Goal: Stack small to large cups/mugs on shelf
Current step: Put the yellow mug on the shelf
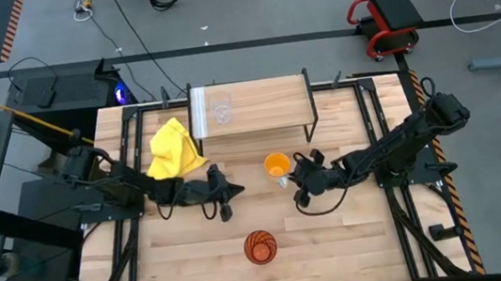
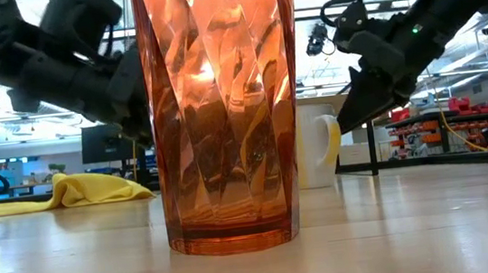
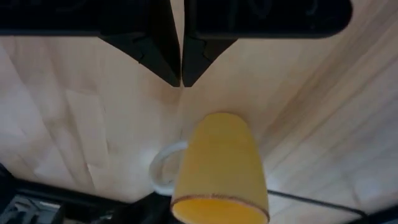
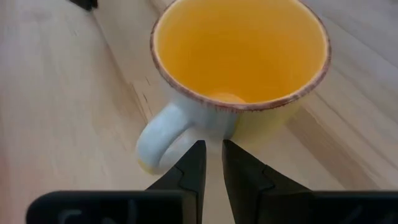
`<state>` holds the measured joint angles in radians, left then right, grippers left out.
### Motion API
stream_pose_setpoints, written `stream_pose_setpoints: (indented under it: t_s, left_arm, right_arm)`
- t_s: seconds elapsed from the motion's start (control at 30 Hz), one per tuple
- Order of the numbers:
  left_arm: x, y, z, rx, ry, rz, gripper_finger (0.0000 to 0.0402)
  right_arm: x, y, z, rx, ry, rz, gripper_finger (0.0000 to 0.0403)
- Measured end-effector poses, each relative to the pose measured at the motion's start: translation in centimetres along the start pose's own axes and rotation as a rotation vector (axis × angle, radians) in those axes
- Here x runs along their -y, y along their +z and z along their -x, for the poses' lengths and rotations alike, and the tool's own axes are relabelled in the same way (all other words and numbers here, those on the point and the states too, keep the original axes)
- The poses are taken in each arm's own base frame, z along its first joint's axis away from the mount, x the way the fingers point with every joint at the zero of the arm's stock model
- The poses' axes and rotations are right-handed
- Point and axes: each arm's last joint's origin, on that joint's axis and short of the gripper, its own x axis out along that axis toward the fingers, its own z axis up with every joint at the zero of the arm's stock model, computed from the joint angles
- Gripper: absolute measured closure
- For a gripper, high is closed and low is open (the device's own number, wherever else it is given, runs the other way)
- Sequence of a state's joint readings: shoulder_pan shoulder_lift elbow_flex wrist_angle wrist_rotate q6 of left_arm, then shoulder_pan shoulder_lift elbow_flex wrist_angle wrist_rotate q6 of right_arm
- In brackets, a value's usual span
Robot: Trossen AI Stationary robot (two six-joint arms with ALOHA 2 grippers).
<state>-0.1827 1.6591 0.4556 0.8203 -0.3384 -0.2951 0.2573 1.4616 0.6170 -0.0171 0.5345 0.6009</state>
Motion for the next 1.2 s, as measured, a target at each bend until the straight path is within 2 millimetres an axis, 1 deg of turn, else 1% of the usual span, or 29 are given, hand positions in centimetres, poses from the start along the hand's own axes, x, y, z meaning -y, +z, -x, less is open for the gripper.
stream_pose_setpoints:
  t_s: [0.07, 0.2, 0.4, 0.6, 0.67, 0.87, 1.0, 1.2]
  left_arm:
    - [-0.5, -0.2, -0.5, -0.013, 0.006, 0.012, 0.0377]
    - [-0.9, -0.5, -1.4, 0.013, -0.053, 0.037, 0.0368]
    - [-0.8, -0.8, -3.1, 0.007, -0.076, 0.031, 0.0361]
    - [-0.3, -1.1, -4.6, -0.009, -0.103, 0.008, 0.036]
    - [-0.1, -1.0, -5.2, -0.004, -0.106, -0.01, 0.036]
    - [0.1, -0.5, -6.1, 0.011, -0.109, -0.037, 0.0353]
    - [0.0, 0.0, -6.6, 0.017, -0.147, -0.03, 0.0347]
    - [-0.4, 0.4, -7.0, 0.012, -0.173, -0.026, 0.0338]
  right_arm:
    - [0.1, 0.2, -0.1, 0.006, 0.001, -0.007, 0.0343]
    - [-0.4, 0.0, -0.8, 0.013, 0.035, 0.009, 0.0343]
    - [-1.0, -0.7, -3.3, -0.02, 0.045, 0.035, 0.0343]
    - [-1.7, -0.4, -4.5, -0.02, 0.041, 0.054, 0.0343]
    - [-1.9, -0.1, -4.5, -0.012, 0.046, 0.067, 0.0343]
    - [-2.2, 0.6, -4.2, 0.022, 0.065, 0.083, 0.0343]
    - [-2.0, 0.3, -4.1, -0.011, 0.048, 0.103, 0.0343]
    - [-1.8, -0.6, -3.3, -0.093, 0.02, 0.132, 0.0343]
